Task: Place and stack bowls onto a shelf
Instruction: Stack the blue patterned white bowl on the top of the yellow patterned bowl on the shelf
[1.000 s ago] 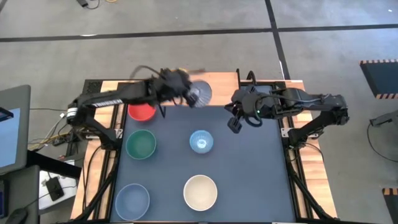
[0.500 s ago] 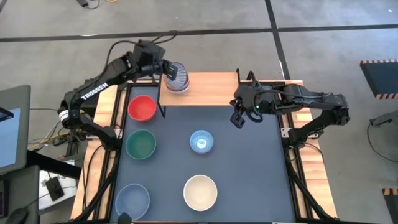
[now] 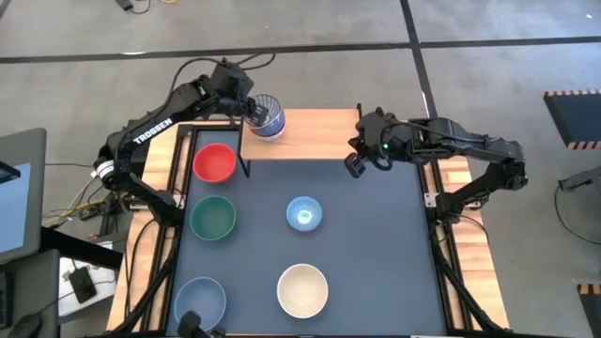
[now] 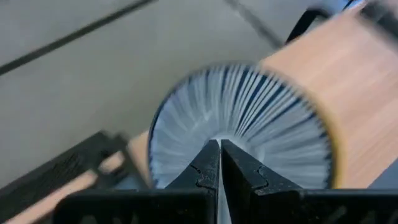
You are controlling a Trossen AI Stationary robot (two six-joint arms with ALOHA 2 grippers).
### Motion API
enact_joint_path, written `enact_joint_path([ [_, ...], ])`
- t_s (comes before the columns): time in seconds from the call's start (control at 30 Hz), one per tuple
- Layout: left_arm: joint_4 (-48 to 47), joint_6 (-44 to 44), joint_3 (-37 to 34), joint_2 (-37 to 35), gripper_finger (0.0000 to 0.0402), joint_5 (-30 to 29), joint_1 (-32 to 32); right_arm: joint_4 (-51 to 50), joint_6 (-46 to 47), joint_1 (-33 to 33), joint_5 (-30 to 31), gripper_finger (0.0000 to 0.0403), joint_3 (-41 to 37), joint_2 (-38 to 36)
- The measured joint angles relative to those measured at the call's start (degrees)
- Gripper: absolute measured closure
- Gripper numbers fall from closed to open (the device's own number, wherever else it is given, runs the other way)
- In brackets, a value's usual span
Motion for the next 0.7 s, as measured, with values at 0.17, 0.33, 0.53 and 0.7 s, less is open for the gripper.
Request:
enact_joint_path([
  [0.17, -5.28, 0.5, -0.04, 2.09, 0.0401, -0.75, 0.19, 1.03, 0.02, -0.25, 0.44, 0.0348, -0.42, 0.07],
  [0.33, -1.5, 0.55, -0.07, 3.73, 0.0401, 3.96, -1.32, 6.69, -1.36, -0.19, 0.24, 0.0348, -4.97, 0.21],
  [0.53, 6.78, 3.19, -0.02, 1.58, 0.0401, 9.69, -5.12, 9.74, 0.77, -0.24, 0.18, 0.0348, -10.49, 0.16],
  [0.7, 4.3, 3.21, -0.09, 1.87, 0.0401, 11.25, -6.46, 14.57, 1.55, -0.69, -0.96, 0.0348, -15.02, 0.12],
])
